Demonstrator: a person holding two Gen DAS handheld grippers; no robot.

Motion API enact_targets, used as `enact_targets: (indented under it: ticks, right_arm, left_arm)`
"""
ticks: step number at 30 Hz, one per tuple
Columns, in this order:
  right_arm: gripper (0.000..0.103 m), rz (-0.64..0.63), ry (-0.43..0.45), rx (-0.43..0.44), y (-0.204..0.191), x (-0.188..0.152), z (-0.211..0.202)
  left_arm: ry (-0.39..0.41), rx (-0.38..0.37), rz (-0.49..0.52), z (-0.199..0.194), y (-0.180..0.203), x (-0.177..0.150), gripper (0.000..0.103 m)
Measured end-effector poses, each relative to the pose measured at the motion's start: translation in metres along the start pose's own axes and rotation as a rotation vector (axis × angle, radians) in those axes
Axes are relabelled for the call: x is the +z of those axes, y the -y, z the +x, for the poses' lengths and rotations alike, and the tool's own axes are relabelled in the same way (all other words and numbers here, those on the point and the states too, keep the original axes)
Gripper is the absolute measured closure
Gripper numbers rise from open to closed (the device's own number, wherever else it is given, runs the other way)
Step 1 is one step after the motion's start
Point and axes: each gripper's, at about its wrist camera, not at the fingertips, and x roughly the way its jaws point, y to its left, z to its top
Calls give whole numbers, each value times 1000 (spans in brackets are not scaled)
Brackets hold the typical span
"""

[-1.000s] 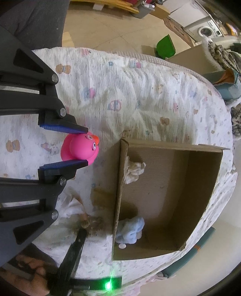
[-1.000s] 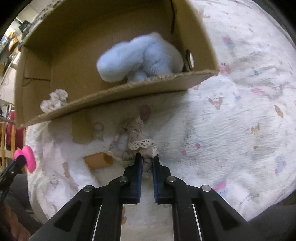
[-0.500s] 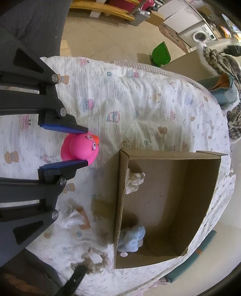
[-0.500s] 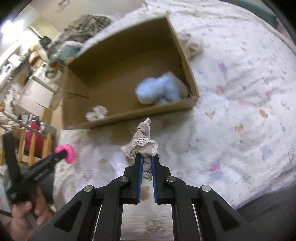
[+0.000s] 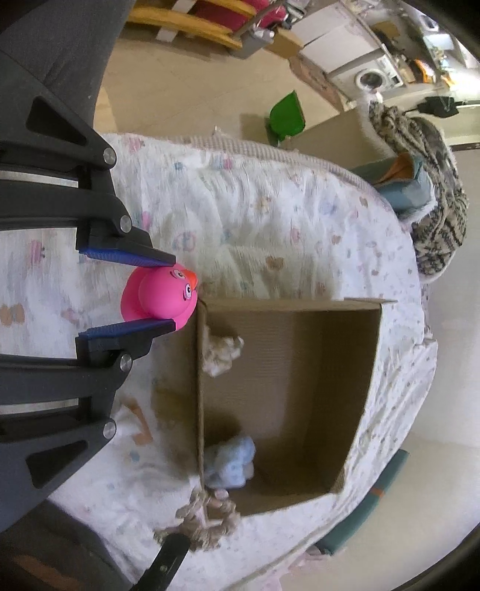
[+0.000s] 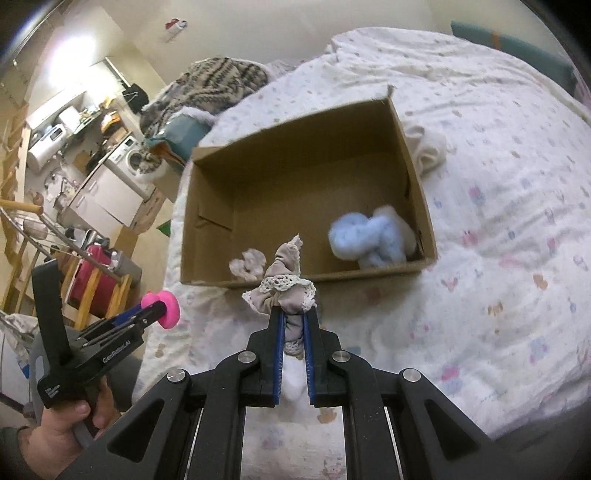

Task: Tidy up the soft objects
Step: 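Carry duck and brown scrunchie into the box and open both tools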

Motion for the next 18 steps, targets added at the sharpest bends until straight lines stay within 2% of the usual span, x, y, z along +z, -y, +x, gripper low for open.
enact_targets:
  ticks: [10,14,18]
  right_arm:
    - [91,-19,60,1,0,45,10]
    - [91,-18,72,-14,5,55,20]
    - [91,22,57,-26,16,56,35]
  left_arm:
    - [82,-33,60,-11,19,58,78]
    - [102,-35,89,-1,30,76,78]
    - [98,-30,107,18,38,77,78]
